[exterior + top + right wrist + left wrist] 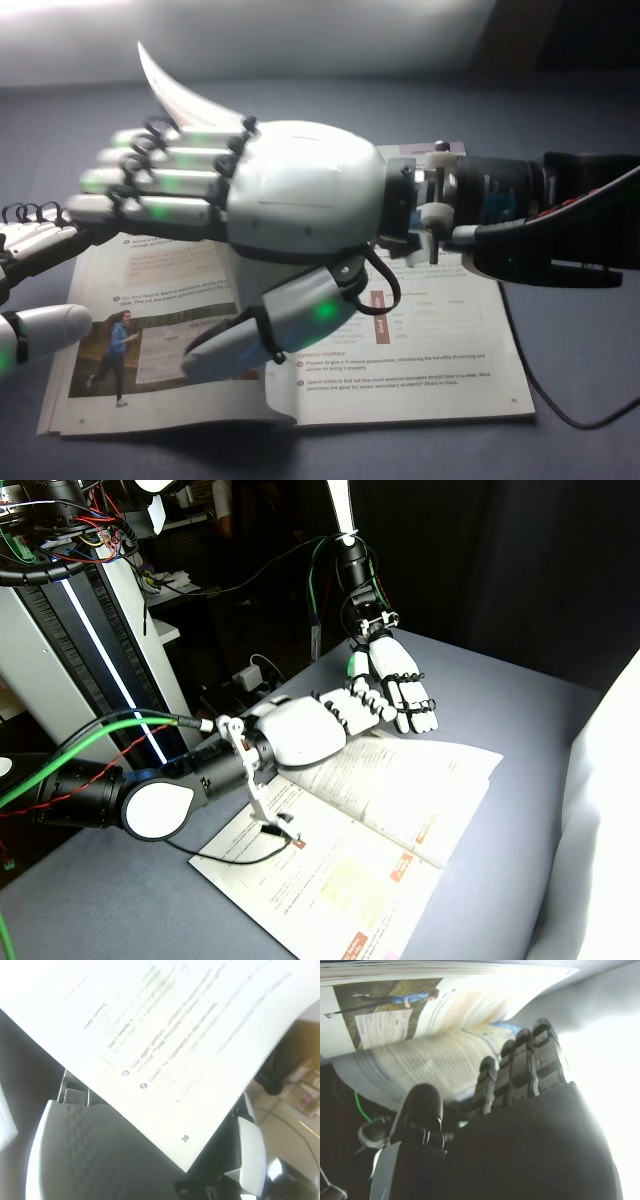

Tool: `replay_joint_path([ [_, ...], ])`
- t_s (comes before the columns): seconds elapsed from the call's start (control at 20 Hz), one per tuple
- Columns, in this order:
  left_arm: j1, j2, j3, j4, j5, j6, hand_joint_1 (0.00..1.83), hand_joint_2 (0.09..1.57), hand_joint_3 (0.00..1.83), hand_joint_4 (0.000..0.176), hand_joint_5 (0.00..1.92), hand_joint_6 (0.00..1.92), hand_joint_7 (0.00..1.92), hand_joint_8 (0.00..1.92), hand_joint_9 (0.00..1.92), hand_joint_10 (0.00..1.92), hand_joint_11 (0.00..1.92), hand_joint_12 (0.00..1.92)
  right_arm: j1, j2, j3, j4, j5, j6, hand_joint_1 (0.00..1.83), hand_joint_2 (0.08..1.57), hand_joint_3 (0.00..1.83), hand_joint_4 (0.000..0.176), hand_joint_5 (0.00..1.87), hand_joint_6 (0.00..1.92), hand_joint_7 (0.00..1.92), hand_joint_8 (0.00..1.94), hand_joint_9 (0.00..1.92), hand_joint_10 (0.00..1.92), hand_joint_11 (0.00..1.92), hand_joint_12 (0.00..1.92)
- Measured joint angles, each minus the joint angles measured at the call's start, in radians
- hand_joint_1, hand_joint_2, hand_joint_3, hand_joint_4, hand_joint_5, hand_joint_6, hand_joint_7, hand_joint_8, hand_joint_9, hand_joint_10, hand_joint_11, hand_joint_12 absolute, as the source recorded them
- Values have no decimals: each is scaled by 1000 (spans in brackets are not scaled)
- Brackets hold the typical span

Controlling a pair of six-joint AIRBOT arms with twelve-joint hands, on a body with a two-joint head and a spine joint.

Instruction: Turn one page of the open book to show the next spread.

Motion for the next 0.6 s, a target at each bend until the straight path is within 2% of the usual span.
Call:
replay_joint_path([
  [0.15, 0, -2, 9, -11, -8, 0, 0, 1427, 2, 101, 0, 0, 0, 0, 0, 0, 0, 0, 26, 2, -20, 4, 114, 16, 0, 1049, 0, 0, 0, 0, 0, 0, 0, 0, 0, 0],
  [0.25, 0, -2, 9, -14, -14, 0, 0, 1427, 2, 101, 0, 0, 0, 0, 0, 0, 0, 0, 27, 34, -48, -6, 171, 20, 0, 1048, 0, 0, 0, 0, 0, 0, 0, 0, 0, 0],
  [0.45, 0, 5, -3, -36, -39, 2, 0, 1427, 2, 101, 0, 0, 0, 0, 0, 0, 0, 0, 27, 137, -90, -8, 190, 15, 0, 1047, 0, 0, 0, 0, 0, 0, 0, 0, 0, 0],
  [0.6, 0, 35, -26, -45, -51, 31, 0, 1427, 2, 101, 0, 0, 0, 0, 0, 0, 0, 0, 27, 207, -135, 4, 190, -7, 0, 1046, 0, 0, 0, 0, 0, 0, 0, 0, 0, 0],
])
